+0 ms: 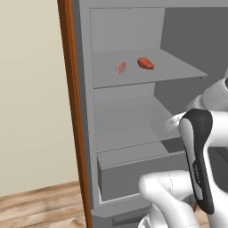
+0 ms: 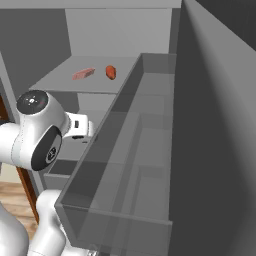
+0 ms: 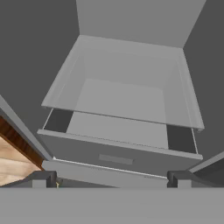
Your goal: Place one sweet potato and one steak in each tupperware on the nearby counter, to pack two identical lunches.
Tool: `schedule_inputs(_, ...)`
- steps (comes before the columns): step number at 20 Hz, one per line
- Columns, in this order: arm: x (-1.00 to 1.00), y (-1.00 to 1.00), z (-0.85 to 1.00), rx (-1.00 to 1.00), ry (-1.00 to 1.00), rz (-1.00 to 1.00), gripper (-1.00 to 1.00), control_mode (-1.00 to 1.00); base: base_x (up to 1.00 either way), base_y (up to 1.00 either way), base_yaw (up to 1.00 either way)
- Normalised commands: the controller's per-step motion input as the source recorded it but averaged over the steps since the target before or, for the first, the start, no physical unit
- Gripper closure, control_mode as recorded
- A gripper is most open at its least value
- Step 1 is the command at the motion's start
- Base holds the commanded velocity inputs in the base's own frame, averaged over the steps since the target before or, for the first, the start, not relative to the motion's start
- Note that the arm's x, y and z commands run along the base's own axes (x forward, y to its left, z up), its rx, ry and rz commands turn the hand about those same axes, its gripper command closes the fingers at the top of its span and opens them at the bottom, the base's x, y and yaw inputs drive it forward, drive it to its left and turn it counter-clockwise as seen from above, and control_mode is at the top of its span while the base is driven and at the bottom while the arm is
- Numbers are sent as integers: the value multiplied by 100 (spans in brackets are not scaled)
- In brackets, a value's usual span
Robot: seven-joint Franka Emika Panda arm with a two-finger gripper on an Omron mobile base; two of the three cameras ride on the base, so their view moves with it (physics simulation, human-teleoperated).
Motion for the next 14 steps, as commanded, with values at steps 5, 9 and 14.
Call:
schedule_inputs(5,20,25,36,0,0,-4,-100,-100,0,0,0)
schedule_inputs(9,37,14,26,0,0,-6,-100,-100,0,0,0)
schedule_inputs(14,40,0,26,0,-9,-3,-100,-100,0,0,0)
